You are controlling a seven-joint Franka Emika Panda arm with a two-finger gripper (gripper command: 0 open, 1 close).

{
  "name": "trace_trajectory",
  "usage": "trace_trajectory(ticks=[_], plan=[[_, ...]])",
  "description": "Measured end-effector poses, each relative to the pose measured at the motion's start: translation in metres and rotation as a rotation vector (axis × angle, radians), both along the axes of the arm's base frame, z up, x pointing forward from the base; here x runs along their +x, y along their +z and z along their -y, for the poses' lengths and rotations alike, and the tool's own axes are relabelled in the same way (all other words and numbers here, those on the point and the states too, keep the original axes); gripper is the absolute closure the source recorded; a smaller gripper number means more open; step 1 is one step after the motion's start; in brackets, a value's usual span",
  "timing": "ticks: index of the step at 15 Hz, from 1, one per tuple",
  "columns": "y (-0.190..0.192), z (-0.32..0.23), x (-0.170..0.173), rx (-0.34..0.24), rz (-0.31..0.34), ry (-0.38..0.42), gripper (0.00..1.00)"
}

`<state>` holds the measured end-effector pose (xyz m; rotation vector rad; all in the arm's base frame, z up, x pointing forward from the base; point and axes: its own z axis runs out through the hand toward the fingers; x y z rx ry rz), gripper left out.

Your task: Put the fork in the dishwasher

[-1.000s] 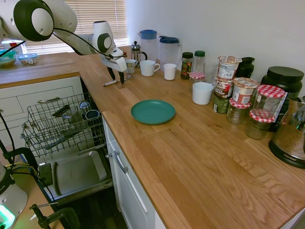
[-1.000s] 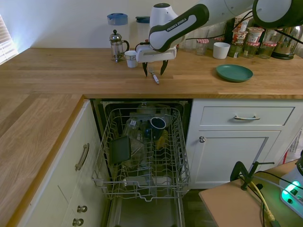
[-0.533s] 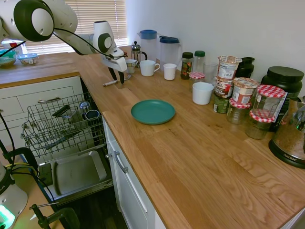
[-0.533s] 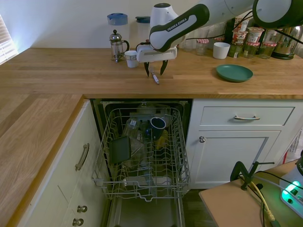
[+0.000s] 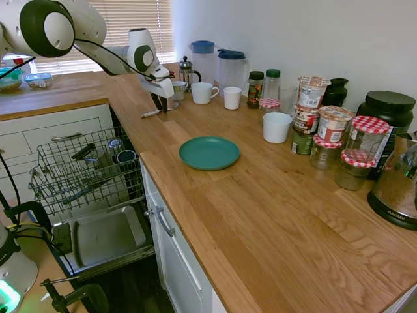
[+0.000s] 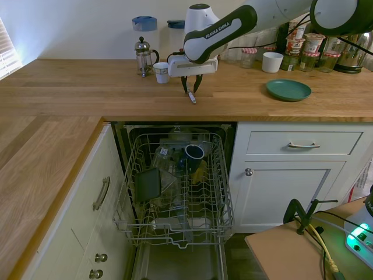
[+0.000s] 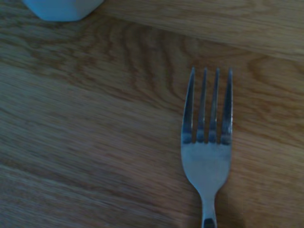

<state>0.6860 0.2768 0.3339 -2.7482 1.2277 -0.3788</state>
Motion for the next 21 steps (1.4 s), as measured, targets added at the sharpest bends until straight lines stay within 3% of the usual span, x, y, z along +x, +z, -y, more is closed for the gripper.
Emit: trace_trajectory(ticks=[10, 13, 16, 21], plan=[[0.006, 0.021, 0.005, -0.018, -0.071, -0.051, 1.00], [0.046, 0.030, 0.003, -0.010, -0.041, -0.066, 1.00], [0.092, 0.036, -0.019, -0.008, -0.038, -0.075, 1.00], [0.105, 0.028, -0.090, -0.031, -0.133, -0.063, 1.00]])
